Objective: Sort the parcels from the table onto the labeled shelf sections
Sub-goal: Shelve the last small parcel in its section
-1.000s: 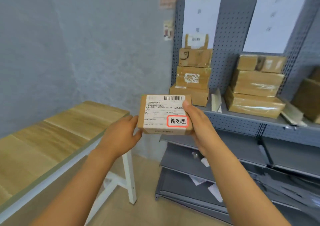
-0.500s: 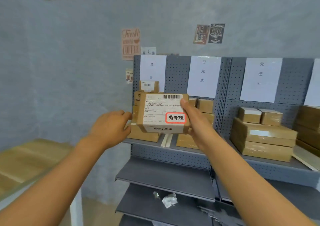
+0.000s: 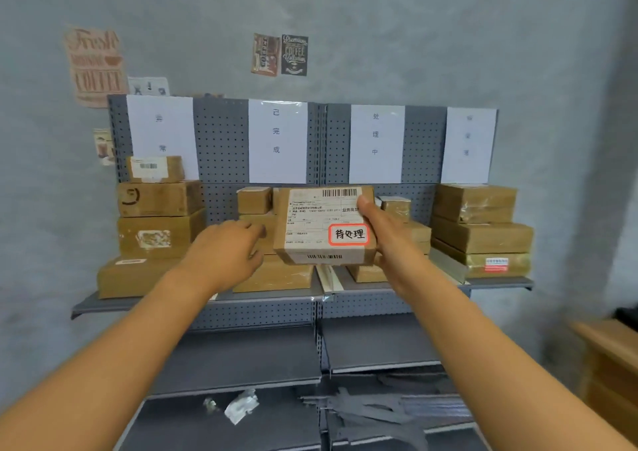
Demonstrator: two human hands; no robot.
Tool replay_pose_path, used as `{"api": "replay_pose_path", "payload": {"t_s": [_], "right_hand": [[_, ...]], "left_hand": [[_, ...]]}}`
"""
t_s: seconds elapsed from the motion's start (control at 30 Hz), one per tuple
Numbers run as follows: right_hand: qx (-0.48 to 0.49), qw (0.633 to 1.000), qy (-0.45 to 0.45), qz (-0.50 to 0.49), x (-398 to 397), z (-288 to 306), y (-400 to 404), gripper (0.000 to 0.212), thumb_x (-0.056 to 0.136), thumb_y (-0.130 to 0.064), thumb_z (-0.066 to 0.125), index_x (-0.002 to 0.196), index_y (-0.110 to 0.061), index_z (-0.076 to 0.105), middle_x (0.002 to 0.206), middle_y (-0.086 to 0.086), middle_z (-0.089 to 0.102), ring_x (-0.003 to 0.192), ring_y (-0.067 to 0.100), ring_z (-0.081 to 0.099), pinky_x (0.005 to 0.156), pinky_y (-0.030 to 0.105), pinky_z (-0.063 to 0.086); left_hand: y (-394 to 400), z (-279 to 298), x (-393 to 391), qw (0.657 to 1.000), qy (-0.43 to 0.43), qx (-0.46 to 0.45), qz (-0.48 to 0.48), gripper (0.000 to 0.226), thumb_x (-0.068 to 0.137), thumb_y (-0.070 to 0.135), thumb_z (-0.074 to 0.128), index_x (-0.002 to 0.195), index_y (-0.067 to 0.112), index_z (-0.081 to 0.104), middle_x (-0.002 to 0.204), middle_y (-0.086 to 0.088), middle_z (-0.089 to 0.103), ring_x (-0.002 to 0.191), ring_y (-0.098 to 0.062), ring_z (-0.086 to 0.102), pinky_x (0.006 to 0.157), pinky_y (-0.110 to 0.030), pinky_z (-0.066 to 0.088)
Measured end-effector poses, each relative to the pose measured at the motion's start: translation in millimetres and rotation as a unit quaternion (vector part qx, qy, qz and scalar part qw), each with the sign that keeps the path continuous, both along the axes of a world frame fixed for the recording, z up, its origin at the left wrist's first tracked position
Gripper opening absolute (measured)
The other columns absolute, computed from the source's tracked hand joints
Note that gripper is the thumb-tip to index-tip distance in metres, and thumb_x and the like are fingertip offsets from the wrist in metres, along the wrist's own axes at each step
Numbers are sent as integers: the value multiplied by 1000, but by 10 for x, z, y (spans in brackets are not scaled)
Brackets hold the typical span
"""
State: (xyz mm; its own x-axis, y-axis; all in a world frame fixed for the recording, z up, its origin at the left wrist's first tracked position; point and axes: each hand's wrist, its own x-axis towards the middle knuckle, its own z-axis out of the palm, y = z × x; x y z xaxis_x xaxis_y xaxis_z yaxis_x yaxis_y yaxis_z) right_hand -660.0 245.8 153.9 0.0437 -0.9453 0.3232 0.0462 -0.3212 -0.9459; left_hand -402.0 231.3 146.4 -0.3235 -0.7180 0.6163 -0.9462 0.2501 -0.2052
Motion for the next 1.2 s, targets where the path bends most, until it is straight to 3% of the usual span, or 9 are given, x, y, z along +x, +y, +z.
{"api": "replay_pose_path", "payload": {"t_s": [0.13, 0.43, 0.6, 0.9, 1.03, 1.2], "right_hand": [[13, 998, 10, -64, -390, -36, -56, 48, 93, -56, 53, 125, -21, 62, 103, 0, 77, 99, 18, 73, 86, 37, 58], [19, 987, 5, -157, -1174, -227, -321, 52, 89, -62, 54, 123, -23, 62, 103, -2, 77, 97, 18, 73, 92, 43, 57], [30, 984, -11, -177, -1744, -288, -646, 56, 86, -64, 56, 126, -25, 61, 102, -2, 77, 97, 20, 74, 95, 49, 55], [35, 985, -22, -166, -3376, -369, -1552, 48, 88, -61, 57, 120, -25, 63, 100, -3, 78, 89, 14, 75, 69, 30, 56], [50, 989, -13, -137, -3984, -354, -1998, 48, 91, -59, 54, 121, -23, 63, 100, -2, 77, 91, 16, 75, 75, 31, 57], [56, 994, -22, -96, -4504, -377, -2550, 46, 92, -56, 53, 122, -23, 65, 101, -1, 77, 93, 17, 74, 84, 35, 59]], "left_hand": [[-339, 49, -356, 998, -1, 0, -58, 36, 94, 37, 50, 128, 24, 55, 119, 1, 63, 104, -22, 61, 76, -34, 50], [-1019, -117, -1246, 991, -19, -10, -129, 27, 96, 35, 48, 115, 19, 57, 99, 2, 60, 89, -18, 57, 66, -32, 45], [-1388, -158, -1938, 987, -15, -16, -161, 32, 94, 30, 51, 122, 17, 58, 105, -1, 63, 94, -22, 61, 67, -32, 44], [-2277, -260, -3550, 989, -15, 0, -146, 32, 96, 33, 48, 122, 16, 57, 115, -1, 63, 101, -22, 60, 74, -34, 49], [-2592, -206, -4105, 993, -12, 20, -120, 28, 97, 33, 46, 117, 16, 55, 109, -3, 61, 98, -23, 57, 75, -36, 49], [-2996, -114, -4509, 996, -16, 21, -87, 19, 97, 32, 45, 104, 16, 53, 97, -1, 59, 88, -23, 57, 62, -32, 41]]}}
